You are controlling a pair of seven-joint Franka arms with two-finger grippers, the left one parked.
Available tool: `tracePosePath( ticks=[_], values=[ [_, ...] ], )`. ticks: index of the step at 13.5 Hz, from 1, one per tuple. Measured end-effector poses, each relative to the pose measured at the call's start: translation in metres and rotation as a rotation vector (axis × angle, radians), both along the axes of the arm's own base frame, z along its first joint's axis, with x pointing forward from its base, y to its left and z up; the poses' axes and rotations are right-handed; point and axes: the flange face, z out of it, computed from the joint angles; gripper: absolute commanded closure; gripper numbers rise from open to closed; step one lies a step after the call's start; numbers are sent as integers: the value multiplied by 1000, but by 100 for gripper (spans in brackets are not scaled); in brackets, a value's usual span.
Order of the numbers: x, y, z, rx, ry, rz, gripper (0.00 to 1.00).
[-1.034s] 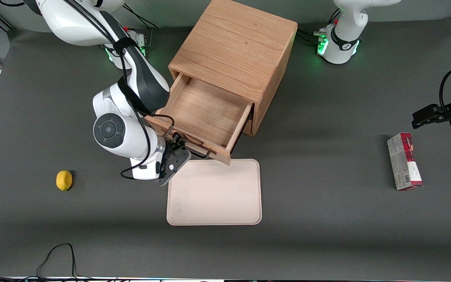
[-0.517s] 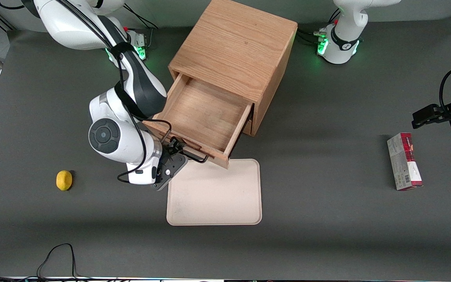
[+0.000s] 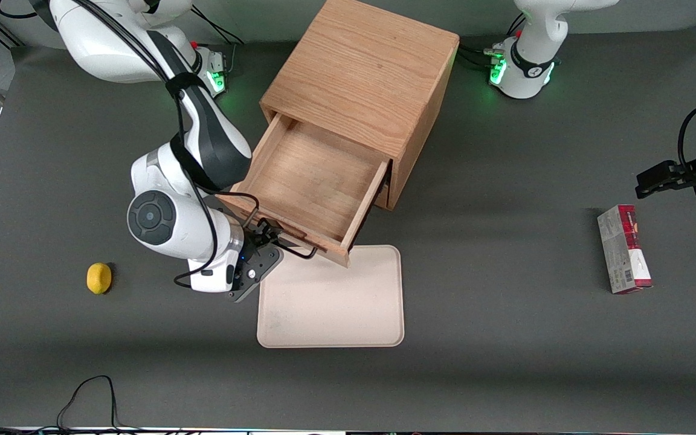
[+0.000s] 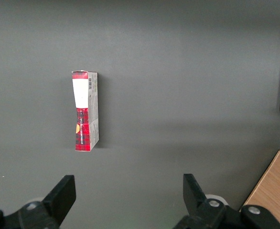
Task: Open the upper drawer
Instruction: 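Keep pulling the drawer handle out toward the cream tray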
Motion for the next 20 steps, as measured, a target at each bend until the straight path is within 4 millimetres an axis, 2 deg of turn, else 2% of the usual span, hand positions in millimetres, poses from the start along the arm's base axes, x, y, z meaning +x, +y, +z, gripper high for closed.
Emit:
tracePosePath(
  ticks=[8, 14, 20],
  values=[
    [12, -3, 1, 10, -20, -11, 0],
    [24, -14, -2, 21, -51, -37, 0],
    [26, -18, -4, 19, -47, -43, 0]
  ],
)
